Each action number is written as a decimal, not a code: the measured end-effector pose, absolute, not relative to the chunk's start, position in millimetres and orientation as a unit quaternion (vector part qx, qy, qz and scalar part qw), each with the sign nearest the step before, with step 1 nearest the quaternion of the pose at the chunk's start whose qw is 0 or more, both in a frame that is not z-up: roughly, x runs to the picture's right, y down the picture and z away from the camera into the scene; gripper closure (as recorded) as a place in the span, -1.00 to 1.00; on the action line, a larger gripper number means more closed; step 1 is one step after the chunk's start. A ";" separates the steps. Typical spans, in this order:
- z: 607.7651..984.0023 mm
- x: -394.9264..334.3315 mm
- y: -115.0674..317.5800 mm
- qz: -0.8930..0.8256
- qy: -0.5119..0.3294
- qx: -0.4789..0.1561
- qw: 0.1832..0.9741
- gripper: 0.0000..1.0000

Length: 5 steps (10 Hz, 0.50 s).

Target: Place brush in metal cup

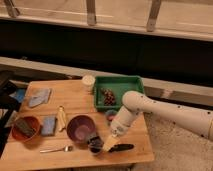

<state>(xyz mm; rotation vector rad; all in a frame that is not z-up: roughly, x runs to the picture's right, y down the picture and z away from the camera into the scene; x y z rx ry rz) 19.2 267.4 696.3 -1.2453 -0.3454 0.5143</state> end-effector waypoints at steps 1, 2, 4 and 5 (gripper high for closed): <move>698.0 21.2 269.1 0.242 -0.156 -0.575 0.766 0.13; 699.3 22.9 270.7 0.247 -0.154 -0.576 0.764 -0.06; 700.9 24.6 270.8 0.253 -0.150 -0.575 0.763 -0.46; 701.5 23.7 268.5 0.255 -0.150 -0.572 0.765 -0.58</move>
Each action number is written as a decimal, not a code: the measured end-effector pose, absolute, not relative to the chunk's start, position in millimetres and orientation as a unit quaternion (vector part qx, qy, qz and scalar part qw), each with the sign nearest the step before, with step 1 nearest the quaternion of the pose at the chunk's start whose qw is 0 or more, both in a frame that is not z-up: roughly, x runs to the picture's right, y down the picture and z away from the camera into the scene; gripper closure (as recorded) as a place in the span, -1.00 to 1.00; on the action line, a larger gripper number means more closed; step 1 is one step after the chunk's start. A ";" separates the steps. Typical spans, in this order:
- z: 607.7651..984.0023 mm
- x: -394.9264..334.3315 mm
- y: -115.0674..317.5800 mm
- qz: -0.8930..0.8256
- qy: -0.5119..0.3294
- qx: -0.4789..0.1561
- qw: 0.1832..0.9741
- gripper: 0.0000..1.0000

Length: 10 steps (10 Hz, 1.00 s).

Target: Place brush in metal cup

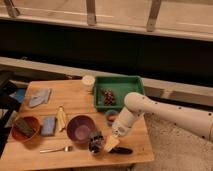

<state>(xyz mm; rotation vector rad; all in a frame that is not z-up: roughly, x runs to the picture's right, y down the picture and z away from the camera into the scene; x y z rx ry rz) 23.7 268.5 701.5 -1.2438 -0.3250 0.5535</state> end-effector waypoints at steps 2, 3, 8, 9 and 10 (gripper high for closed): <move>702.6 22.6 263.5 0.256 -0.147 -0.567 0.769 -0.60; 703.8 21.7 260.0 0.257 -0.147 -0.563 0.771 -0.60; 700.1 28.2 230.0 0.261 -0.126 -0.533 0.795 -0.60; 700.3 34.6 215.2 0.270 -0.110 -0.517 0.805 -0.60; 706.3 42.7 196.1 0.294 -0.086 -0.490 0.816 -0.60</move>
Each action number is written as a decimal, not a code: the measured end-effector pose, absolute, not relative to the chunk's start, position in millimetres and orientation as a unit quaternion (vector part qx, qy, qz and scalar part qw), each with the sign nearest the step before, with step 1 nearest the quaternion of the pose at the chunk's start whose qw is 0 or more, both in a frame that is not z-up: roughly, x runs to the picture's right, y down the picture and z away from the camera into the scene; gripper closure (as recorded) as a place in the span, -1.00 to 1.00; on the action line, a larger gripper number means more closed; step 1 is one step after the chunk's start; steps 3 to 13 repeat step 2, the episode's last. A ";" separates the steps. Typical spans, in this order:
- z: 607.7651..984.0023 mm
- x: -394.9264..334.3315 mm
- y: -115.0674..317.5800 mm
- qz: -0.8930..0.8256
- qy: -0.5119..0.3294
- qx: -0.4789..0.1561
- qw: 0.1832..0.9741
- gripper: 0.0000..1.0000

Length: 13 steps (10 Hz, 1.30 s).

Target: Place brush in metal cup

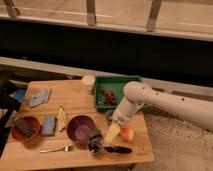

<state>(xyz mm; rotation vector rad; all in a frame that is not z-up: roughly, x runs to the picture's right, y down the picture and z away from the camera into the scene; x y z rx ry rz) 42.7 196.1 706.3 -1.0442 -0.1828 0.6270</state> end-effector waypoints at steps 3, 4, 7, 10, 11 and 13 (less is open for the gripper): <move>717.3 54.3 167.9 0.344 -0.048 -0.442 0.827 -0.60; 717.3 54.3 167.9 0.344 -0.048 -0.442 0.827 -0.60; 717.3 54.3 167.9 0.344 -0.048 -0.442 0.827 -0.60; 717.3 54.3 167.9 0.344 -0.048 -0.442 0.827 -0.60; 717.3 54.3 167.9 0.344 -0.048 -0.442 0.827 -0.60; 717.3 54.3 167.9 0.344 -0.048 -0.442 0.827 -0.60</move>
